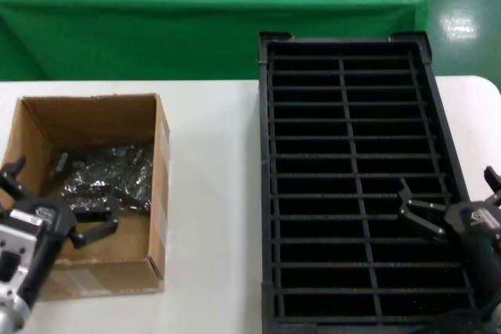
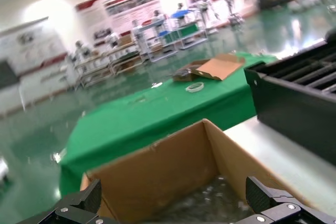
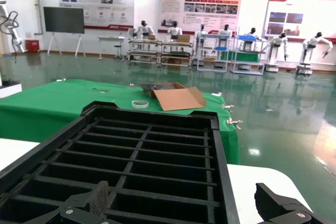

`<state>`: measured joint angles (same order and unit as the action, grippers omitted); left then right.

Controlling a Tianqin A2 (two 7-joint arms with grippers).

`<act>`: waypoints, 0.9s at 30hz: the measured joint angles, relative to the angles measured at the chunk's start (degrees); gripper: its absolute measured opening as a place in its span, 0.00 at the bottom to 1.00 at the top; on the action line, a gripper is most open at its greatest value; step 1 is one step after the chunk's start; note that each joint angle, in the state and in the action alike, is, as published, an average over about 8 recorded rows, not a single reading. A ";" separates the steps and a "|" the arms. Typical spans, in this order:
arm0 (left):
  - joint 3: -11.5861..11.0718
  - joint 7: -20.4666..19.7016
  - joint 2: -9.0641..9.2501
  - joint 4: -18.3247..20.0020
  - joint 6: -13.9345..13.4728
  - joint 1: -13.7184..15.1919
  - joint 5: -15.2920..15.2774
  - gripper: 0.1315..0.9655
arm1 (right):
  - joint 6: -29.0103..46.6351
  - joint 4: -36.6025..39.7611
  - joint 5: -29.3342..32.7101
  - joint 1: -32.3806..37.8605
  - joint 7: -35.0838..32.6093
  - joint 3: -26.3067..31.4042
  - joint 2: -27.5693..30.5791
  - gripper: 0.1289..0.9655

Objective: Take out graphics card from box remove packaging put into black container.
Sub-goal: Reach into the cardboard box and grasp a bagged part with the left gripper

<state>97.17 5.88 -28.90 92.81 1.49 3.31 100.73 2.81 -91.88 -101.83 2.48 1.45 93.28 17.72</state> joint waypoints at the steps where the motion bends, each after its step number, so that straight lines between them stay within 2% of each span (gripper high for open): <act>1: 1.49 1.22 -1.80 -0.32 0.63 0.94 0.64 1.00 | 0.00 0.00 0.00 0.00 0.00 0.00 0.00 1.00; 4: 7.01 5.86 -7.50 -1.68 2.29 4.62 3.55 1.00 | 0.00 0.00 0.00 0.00 0.00 0.00 0.00 1.00; 9: 18.52 15.17 -16.14 -6.05 2.81 13.61 9.39 1.00 | 0.00 0.00 0.00 0.00 0.00 0.00 0.00 1.00; 12: 25.63 18.24 -19.59 -10.13 1.63 20.34 10.12 1.00 | 0.00 0.00 0.00 0.00 0.00 0.00 0.00 1.00; 14: 30.11 17.87 -20.89 -13.24 0.40 24.95 8.38 1.00 | 0.00 0.00 0.00 0.00 0.00 0.00 0.00 1.00; 17: 36.52 14.56 -21.47 -18.30 -2.03 31.73 3.12 1.00 | 0.00 0.00 0.00 0.00 0.00 0.00 0.00 1.00; 21: 43.21 8.17 -20.07 -25.27 -6.09 39.20 -6.54 1.00 | 0.00 0.00 0.00 0.00 0.00 0.00 0.00 1.00; 24: 45.36 4.19 -17.79 -30.45 -9.26 42.70 -14.38 1.00 | 0.00 0.00 0.00 0.00 0.00 0.00 0.00 1.00; 27: 44.87 0.88 -15.17 -34.81 -12.36 44.30 -22.44 1.00 | 0.00 0.00 0.00 0.00 0.00 0.00 0.00 1.00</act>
<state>142.04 6.76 -44.06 57.99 -10.86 47.62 78.30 2.81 -91.88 -101.83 2.48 1.45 93.28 17.72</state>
